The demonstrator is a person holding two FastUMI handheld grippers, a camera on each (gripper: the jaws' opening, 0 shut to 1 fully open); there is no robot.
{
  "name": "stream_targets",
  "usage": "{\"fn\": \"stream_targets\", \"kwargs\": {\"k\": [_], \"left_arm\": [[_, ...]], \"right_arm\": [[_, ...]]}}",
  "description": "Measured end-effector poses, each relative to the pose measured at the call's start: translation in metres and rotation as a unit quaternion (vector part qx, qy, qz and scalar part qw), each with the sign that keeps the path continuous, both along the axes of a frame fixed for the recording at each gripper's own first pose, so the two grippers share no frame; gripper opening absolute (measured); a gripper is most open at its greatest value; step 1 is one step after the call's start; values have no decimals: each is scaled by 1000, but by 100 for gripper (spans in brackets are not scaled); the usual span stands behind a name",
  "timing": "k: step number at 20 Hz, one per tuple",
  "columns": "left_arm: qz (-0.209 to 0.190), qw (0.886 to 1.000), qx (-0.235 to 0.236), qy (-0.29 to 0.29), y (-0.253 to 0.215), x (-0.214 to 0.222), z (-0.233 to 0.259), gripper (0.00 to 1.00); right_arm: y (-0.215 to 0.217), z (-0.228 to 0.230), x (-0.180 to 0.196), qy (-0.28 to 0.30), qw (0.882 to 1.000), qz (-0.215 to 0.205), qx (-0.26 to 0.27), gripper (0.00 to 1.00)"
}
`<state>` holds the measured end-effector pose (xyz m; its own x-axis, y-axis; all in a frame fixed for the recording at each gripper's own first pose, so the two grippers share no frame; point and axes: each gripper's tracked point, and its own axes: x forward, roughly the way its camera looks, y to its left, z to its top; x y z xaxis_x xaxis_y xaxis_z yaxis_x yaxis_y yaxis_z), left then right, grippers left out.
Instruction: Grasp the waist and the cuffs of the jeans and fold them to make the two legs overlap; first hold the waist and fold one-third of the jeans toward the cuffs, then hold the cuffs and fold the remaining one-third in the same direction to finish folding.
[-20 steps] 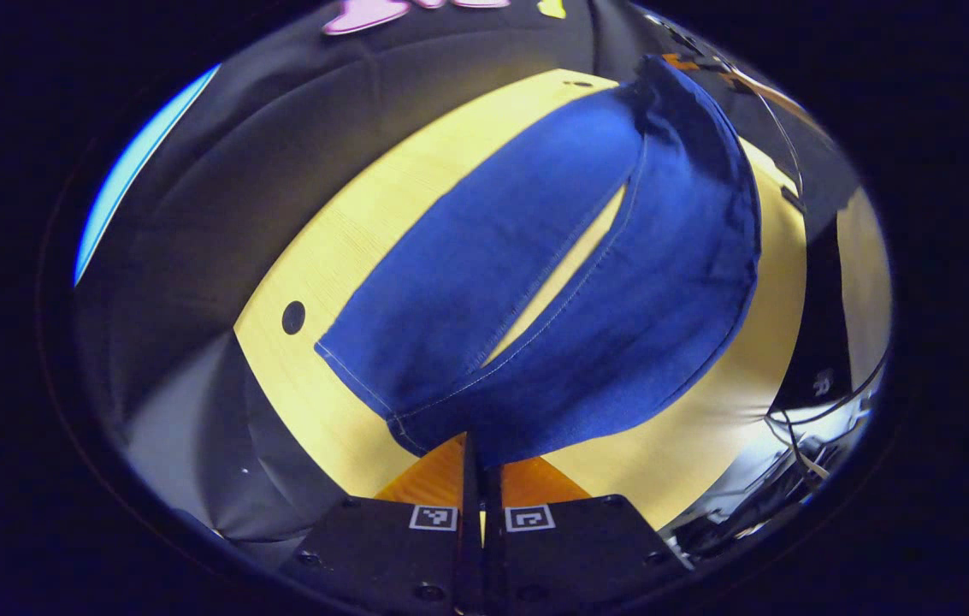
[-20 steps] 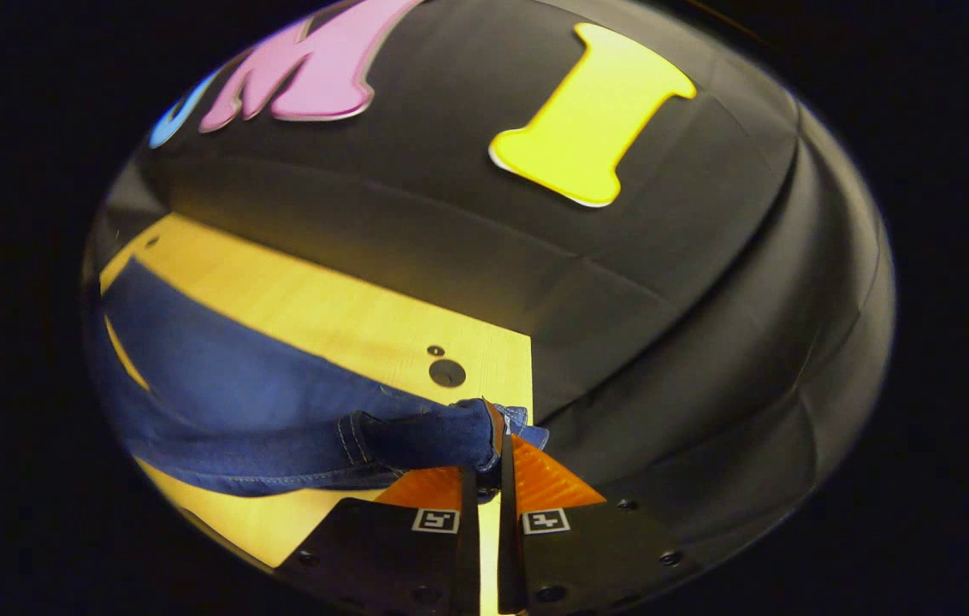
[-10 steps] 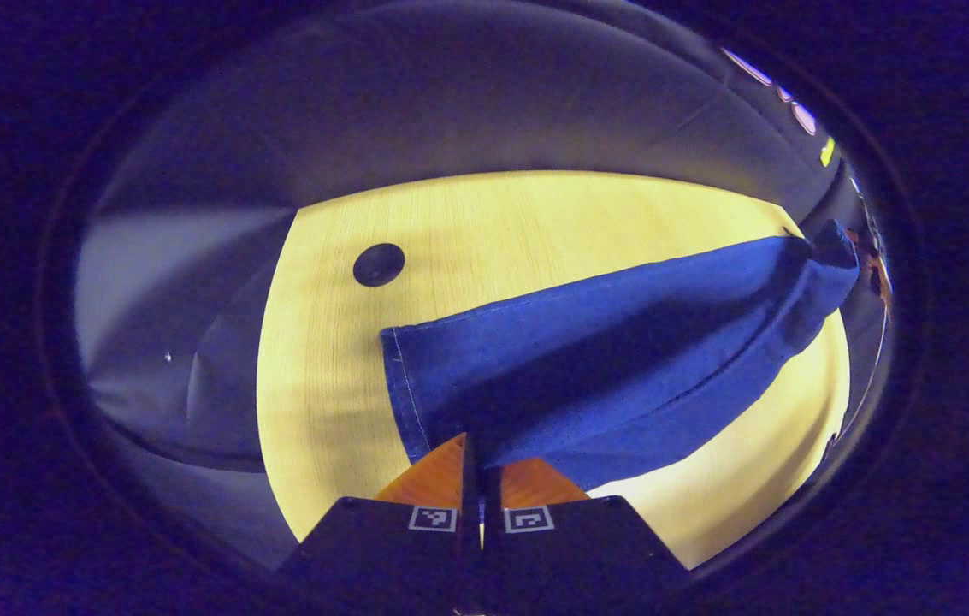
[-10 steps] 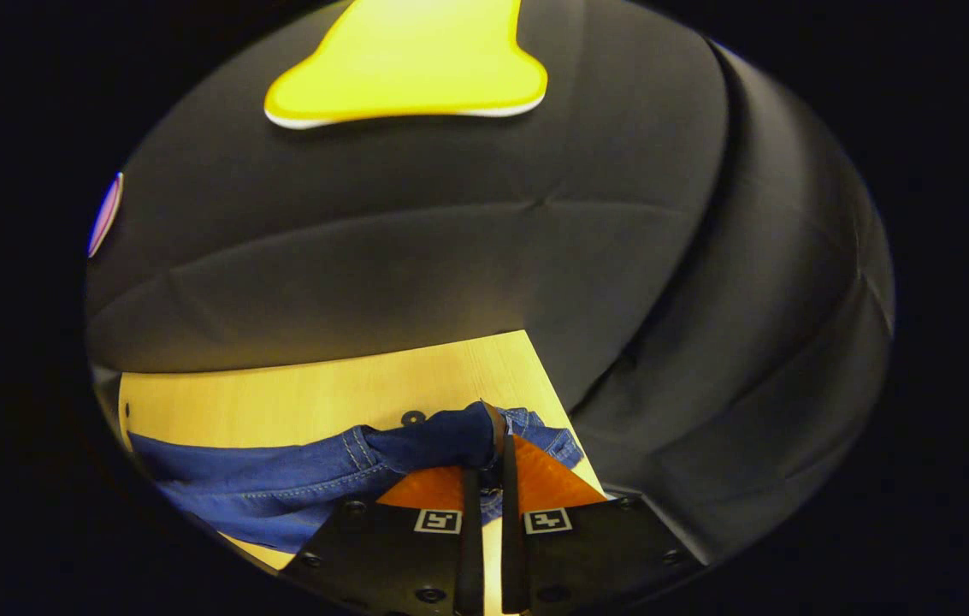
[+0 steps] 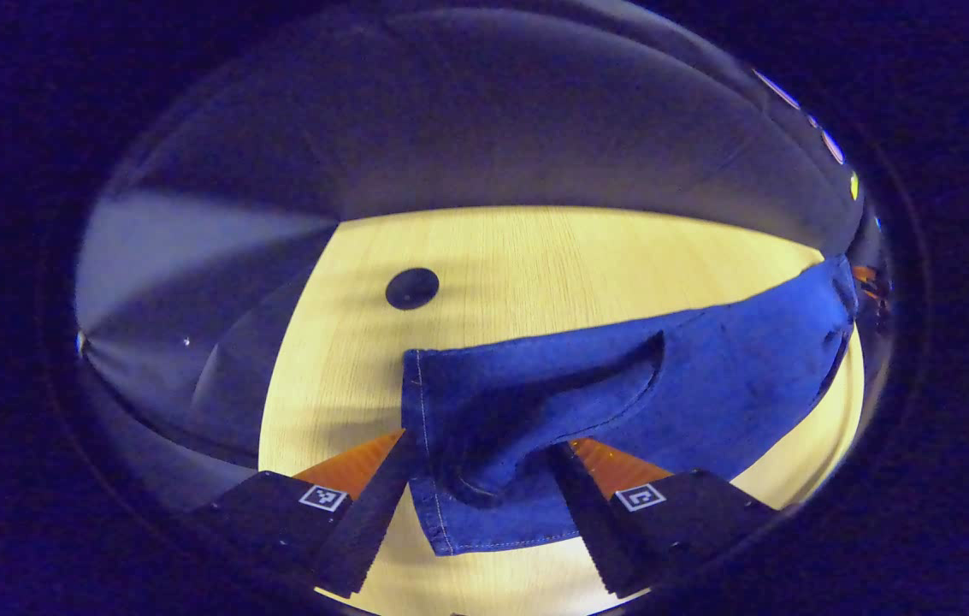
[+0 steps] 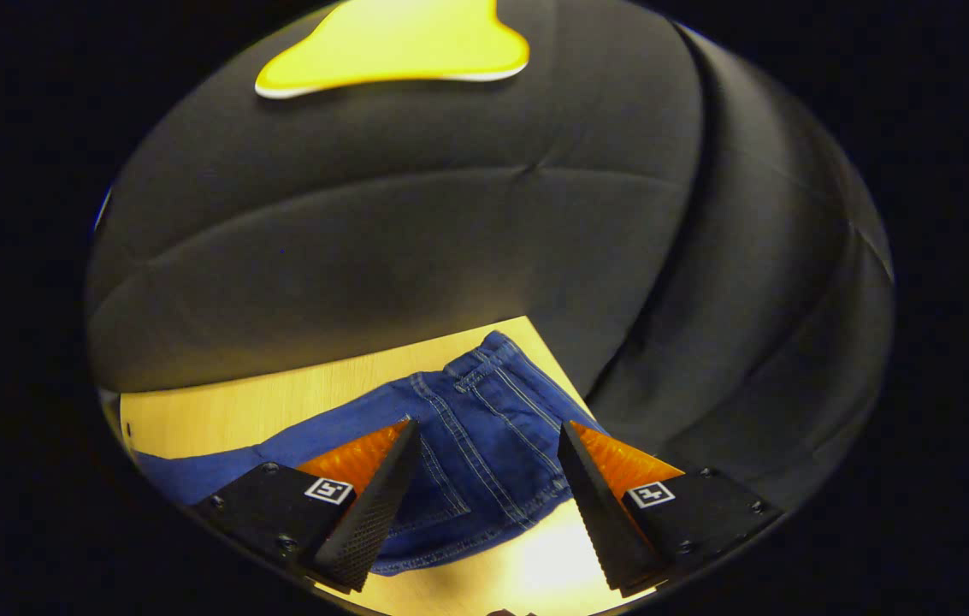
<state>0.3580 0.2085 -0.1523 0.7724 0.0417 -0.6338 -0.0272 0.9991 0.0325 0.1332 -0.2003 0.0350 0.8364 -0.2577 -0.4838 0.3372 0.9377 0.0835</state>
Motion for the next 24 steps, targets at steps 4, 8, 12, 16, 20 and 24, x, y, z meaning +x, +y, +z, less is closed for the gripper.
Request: {"fn": "stream_targets", "kwargs": {"k": [4, 8, 12, 16, 20, 24], "left_arm": [[22, 987, -36, -158, -14, -10, 59, 97], [14, 969, -44, -245, -18, -24, 94, 97], [-8, 960, -61, -274, -19, -23, 93, 97], [-25, 960, -110, -255, -11, -10, 75, 97], [-37, 964, -123, -233, -19, -4, 66, 97], [-46, 966, -118, -225, -24, -2, 70, 97]], "right_arm": [[15, 37, -52, -42, 999, -5, -24, 99], [2, 16, -64, -37, 999, -34, 12, 99], [-16, -17, -54, -29, 994, -86, 66, 99], [-36, -31, -36, -49, 981, -135, 130, 98], [-39, -54, -26, -36, 973, -149, 172, 98], [-38, -52, -20, -70, 967, -144, 196, 95]]}}
